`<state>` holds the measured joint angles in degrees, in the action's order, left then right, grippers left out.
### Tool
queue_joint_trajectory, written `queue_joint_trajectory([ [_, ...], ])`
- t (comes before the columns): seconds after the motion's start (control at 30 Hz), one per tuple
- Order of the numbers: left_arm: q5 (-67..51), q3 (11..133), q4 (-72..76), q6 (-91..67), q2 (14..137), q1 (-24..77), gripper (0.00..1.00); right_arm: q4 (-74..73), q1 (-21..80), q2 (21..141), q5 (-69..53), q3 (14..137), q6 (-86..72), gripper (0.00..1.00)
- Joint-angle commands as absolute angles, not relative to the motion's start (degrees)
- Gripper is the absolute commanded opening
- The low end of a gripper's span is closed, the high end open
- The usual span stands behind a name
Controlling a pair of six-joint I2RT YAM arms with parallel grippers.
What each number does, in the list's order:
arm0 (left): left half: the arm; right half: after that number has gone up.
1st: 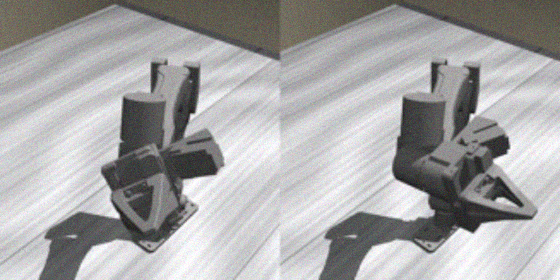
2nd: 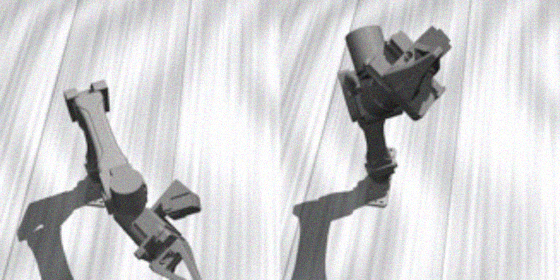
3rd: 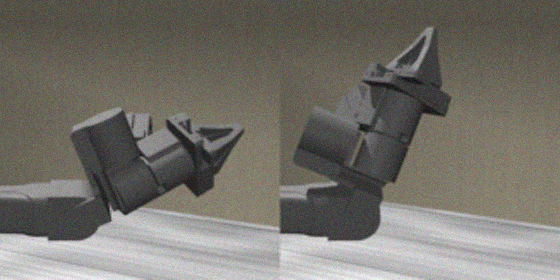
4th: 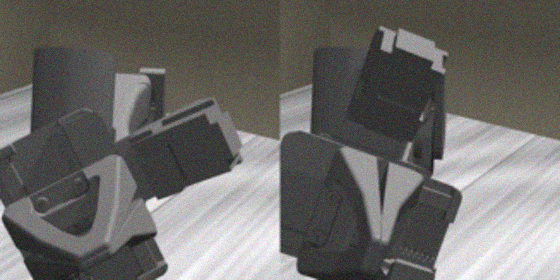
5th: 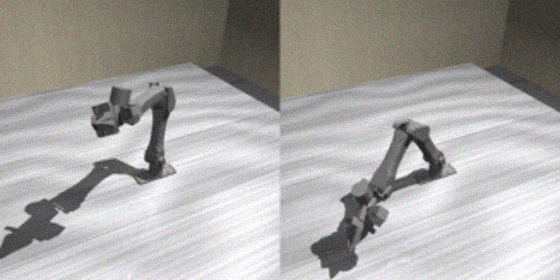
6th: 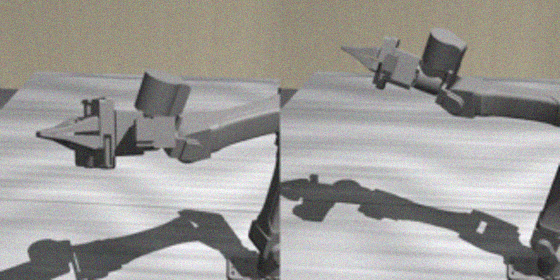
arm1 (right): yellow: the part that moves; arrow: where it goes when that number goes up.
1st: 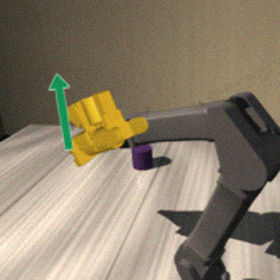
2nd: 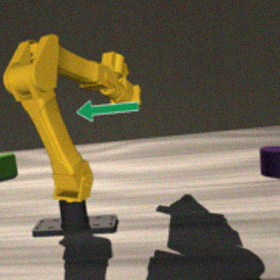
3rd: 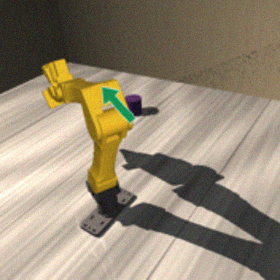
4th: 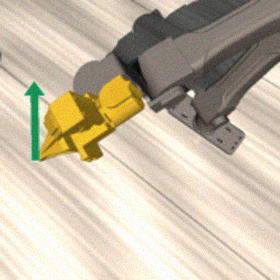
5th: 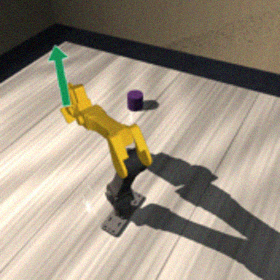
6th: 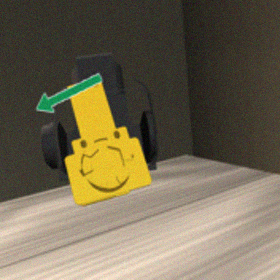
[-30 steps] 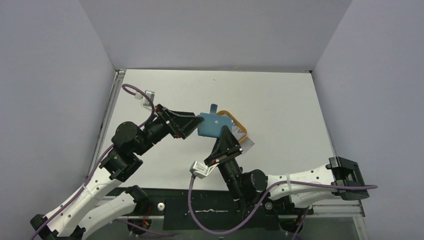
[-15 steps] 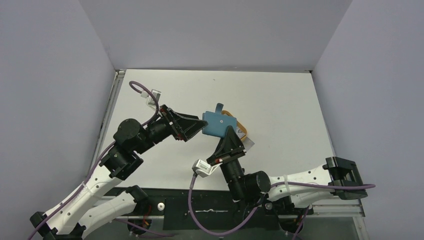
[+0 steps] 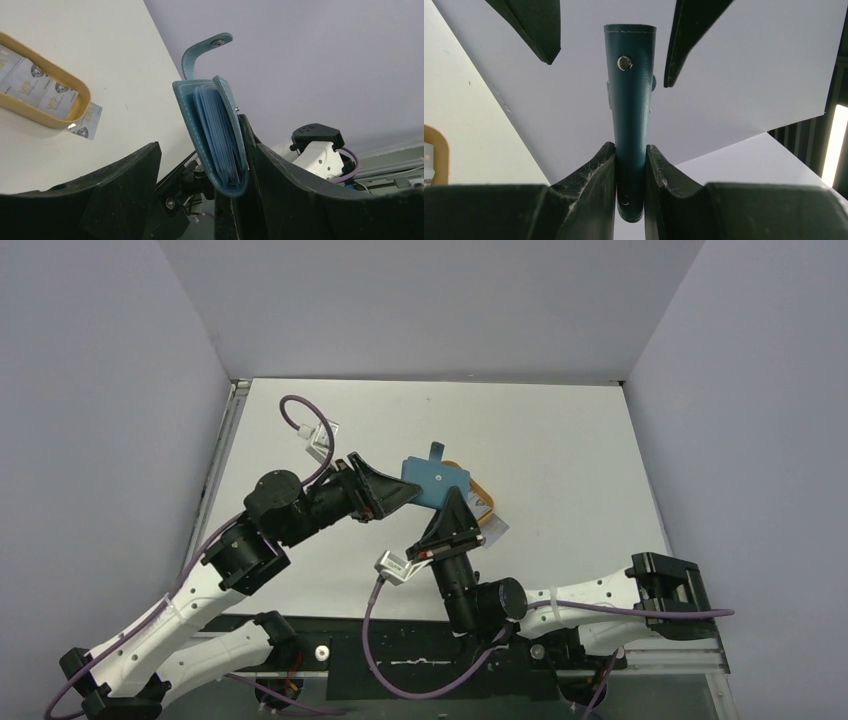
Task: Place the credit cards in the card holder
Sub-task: Close the card holder at the center of the board.
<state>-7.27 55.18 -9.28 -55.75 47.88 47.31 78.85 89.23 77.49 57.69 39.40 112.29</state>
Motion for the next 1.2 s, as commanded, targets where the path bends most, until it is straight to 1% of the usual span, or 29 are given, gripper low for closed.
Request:
queue_joint_trajectory([
  [0.0,-5.51,57.78,-10.59,-58.73,47.65,47.55,0.64,83.53,88.55,77.22,56.31,42.23,112.44,0.0],
  [0.1,-6.05,57.31,-9.85,-59.35,48.29,47.57,0.59,83.41,88.42,77.45,56.25,42.19,112.41,0.0],
  [0.23,-6.49,57.23,-7.95,-59.92,49.37,47.55,0.59,83.54,88.54,77.6,56.08,42.53,112.4,0.0],
  [0.33,-6.95,57.4,-5.93,-60.11,49.98,47.57,0.6,83.46,88.67,77.69,56.02,42.71,112.37,0.0],
  [0.47,-7.72,58.12,-4.11,-59.88,50.98,47.59,0.67,83.26,88.88,77.73,55.86,42.8,112.37,0.0],
  [0.53,-8.23,58.13,-3.6,-59.85,51.38,47.58,0.65,83.26,89.11,77.71,55.71,42.93,112.46,0.0],
  [0.6,-8.42,57.91,-2.65,-59.85,51.55,47.62,0.55,83.23,89.13,77.7,55.72,43.04,112.41,0.0],
  [0.7,-8.51,57.3,-1.2,-59.81,51.5,47.53,0.34,83.17,89.47,77.7,55.69,42.98,112.3,0.0],
  [0.77,-8.57,56.97,-0.83,-59.01,51.48,47.48,0.23,82.11,89.77,77.73,56.09,42.86,111.8,0.0],
  [0.83,-7.75,56.74,-0.87,-57.75,51.37,47.51,0.07,81.12,90.42,77.53,56.17,42.38,110.7,0.0],
  [0.87,-7.32,56.51,-0.86,-57.41,51.2,47.49,0.0,80.48,90.73,77.45,56.51,42.67,109.73,0.0],
  [0.9,-6.8,56.17,-0.87,-57.21,50.86,47.42,0.0,78.89,91.03,77.24,57.84,43.23,108.28,0.07],
  [0.93,-6.09,55.72,-0.92,-57.0,50.53,47.39,0.0,76.06,91.17,76.76,59.1,43.78,105.97,0.17],
  [1.0,-4.71,54.84,-1.15,-56.81,49.59,46.88,0.0,67.72,92.14,74.76,61.48,44.62,99.94,0.5],
  [1.03,-4.14,54.5,-1.52,-56.67,48.91,46.37,0.0,61.78,92.84,73.4,62.36,45.05,96.15,0.65],
  [1.07,-3.52,54.3,-2.21,-56.43,48.26,45.71,0.0,55.57,93.62,71.96,63.05,45.75,91.89,0.87],
  [1.1,-2.92,54.3,-3.33,-56.09,47.52,44.85,0.0,47.72,94.33,70.6,63.44,46.87,86.01,0.97],
  [1.13,-2.34,54.32,-4.4,-55.54,46.65,43.79,0.0,37.2,94.57,69.07,63.55,48.83,78.61,1.0],
  [1.17,-1.67,54.46,-5.43,-54.64,45.92,42.82,0.0,26.23,94.8,67.84,62.91,50.99,68.23,1.0],
])
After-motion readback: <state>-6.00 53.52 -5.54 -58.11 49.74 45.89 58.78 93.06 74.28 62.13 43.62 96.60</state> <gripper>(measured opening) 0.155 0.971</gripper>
